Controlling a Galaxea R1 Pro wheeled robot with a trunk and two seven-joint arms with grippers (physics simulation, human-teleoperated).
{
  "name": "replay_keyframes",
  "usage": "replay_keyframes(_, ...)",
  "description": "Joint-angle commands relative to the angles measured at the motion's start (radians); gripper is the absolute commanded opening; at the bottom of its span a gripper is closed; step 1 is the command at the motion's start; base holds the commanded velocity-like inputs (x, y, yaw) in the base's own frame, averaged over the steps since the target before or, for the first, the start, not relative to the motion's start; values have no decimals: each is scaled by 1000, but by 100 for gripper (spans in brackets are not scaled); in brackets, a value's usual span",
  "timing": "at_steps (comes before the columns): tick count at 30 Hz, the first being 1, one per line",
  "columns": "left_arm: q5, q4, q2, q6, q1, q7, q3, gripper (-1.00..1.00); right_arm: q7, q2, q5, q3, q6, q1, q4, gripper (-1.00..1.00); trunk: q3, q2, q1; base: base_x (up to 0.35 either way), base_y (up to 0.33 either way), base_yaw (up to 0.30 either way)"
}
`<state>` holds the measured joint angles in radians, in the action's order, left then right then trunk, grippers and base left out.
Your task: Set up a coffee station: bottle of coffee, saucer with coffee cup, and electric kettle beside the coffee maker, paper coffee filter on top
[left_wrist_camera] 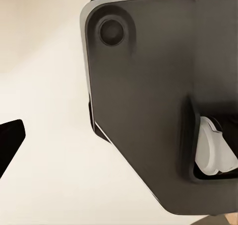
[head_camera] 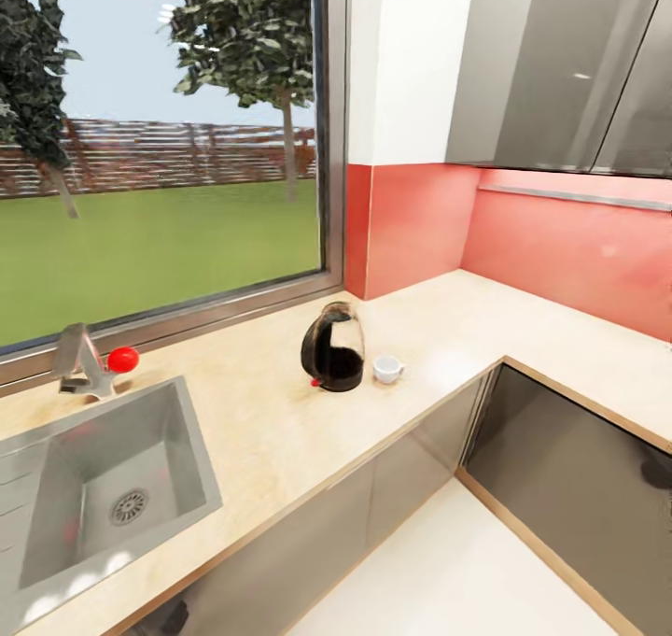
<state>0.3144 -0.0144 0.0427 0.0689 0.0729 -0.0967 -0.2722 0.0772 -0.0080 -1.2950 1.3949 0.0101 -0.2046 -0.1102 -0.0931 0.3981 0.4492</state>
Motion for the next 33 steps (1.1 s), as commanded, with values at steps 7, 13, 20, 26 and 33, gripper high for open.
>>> replay_keyframes(7,9,1,-1,3,1,3,-9,100,4,-1,-6,10,2,-1,-3,100,-2,2,1,153,-271,0)
replay_keyframes(13,9,1,-2,3,1,3,-9,100,4,-2,-6,10,2,-1,-3,100,-2,2,1,149,-271,0)
replay_keyframes(20,9,1,-4,3,1,3,-10,100,4,-1,-6,10,1,-1,-3,100,-2,2,1,82,-271,132)
replay_keyframes(26,7,1,-4,6,1,3,-11,100,3,-1,-6,10,1,-1,-3,100,-2,2,1,-63,-259,264)
replay_keyframes(33,4,1,-4,6,1,3,-14,100,1,-1,-6,10,1,-1,-3,100,-2,2,1,-240,-207,276)
